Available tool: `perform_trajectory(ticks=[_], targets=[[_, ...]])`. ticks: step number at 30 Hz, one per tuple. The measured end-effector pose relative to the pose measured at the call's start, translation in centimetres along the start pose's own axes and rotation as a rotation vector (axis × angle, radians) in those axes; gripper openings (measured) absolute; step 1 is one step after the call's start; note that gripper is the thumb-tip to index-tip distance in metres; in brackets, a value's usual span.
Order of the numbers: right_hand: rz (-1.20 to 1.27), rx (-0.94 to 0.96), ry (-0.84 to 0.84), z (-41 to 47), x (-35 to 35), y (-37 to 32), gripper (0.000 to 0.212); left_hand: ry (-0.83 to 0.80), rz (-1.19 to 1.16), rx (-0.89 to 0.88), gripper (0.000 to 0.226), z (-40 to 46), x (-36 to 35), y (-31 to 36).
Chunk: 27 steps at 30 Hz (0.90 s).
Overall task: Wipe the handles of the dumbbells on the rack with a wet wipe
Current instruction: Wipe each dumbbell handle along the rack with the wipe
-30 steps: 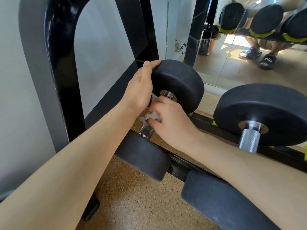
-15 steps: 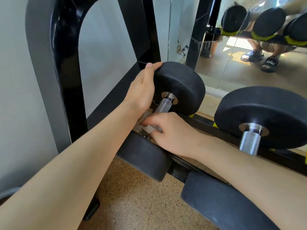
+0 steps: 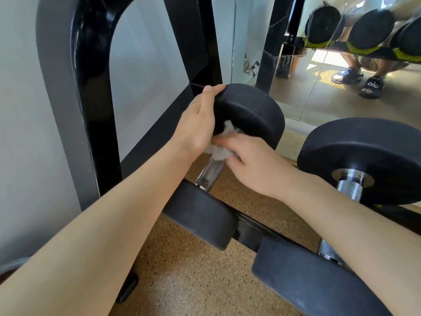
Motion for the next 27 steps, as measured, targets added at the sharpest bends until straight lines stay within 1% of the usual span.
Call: perform_trajectory(ticks=[2,3,5,7,9,10,13,14,15,16,18,20,21,22,24,25,26,27], targets=[[-0.176,-0.043,0.095,0.5,0.0,0.0,0.054,0.004,-0.001,-0.005,0.051,0.0,0.1,0.1],[-0.248,-0.055,0.106,0.7,-0.1,-0.2,0.056,0.006,-0.001,-0.008,0.051,0.1,0.1,0.1],[-0.353,-0.064,0.084,0.9,-0.5,-0.5,0.052,0.008,-0.001,-0.005,0.051,0.1,0.0,0.0],[-0.391,-0.056,0.056,0.7,-0.8,-0.7,0.044,0.004,-0.001,-0.006,0.051,0.2,0.0,-0.1],[-0.293,-0.043,0.045,0.3,-0.9,-1.2,0.038,0.004,0.008,-0.007,0.051,0.2,0.0,-0.2],[-0.2,-0.042,0.005,0.1,-0.9,-1.5,0.036,0.009,0.012,-0.007,0.051,0.2,0.0,-0.3],[0.073,-0.058,-0.208,-0.6,-0.9,-2.2,0.038,0.015,0.009,-0.001,0.05,0.3,0.0,-0.3],[0.149,-0.066,-0.245,-0.8,-0.8,-2.3,0.039,0.02,0.005,0.005,0.049,0.3,0.0,-0.4],[0.204,-0.076,-0.241,-1.0,-0.7,-2.3,0.04,0.024,0.004,0.008,0.049,0.4,0.0,-0.4],[0.216,-0.079,-0.201,-1.1,-0.5,-2.3,0.042,0.025,0.005,0.006,0.049,0.4,0.1,-0.4],[0.139,-0.064,-0.087,-1.0,-0.3,-1.8,0.047,0.018,0.016,-0.003,0.051,0.3,0.1,-0.3],[0.035,-0.055,-0.054,-0.9,-0.3,-1.7,0.044,0.009,0.022,-0.001,0.052,0.2,0.0,-0.2],[0.017,-0.056,-0.076,-0.8,-0.4,-1.7,0.042,0.01,0.018,0.003,0.052,0.2,-0.1,-0.1],[0.038,-0.06,-0.133,-0.9,-0.4,-1.9,0.04,0.013,0.013,0.009,0.051,0.1,-0.1,-0.1],[0.163,-0.058,-0.293,-1.2,-0.4,-2.6,0.039,0.024,-0.001,0.019,0.051,0.1,0.0,-0.1],[0.239,-0.061,-0.328,-1.5,-0.3,-2.8,0.04,0.029,-0.004,0.022,0.05,0.1,0.0,0.0],[0.283,-0.073,-0.302,-1.6,0.0,-2.9,0.041,0.032,-0.002,0.022,0.05,0.1,-0.1,0.0],[0.277,-0.089,-0.226,-1.5,0.2,-2.5,0.044,0.03,0.005,0.019,0.05,0.1,-0.1,0.1]])
Point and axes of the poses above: each hand's wrist, its own z-axis towards the middle knuckle, its own x-axis out of the back of the hand, y = z × x, the point moved 1 cm from there along z, towards the middle knuckle, and after that the axes turned 13 degrees about -z, right-handed, at the moved point
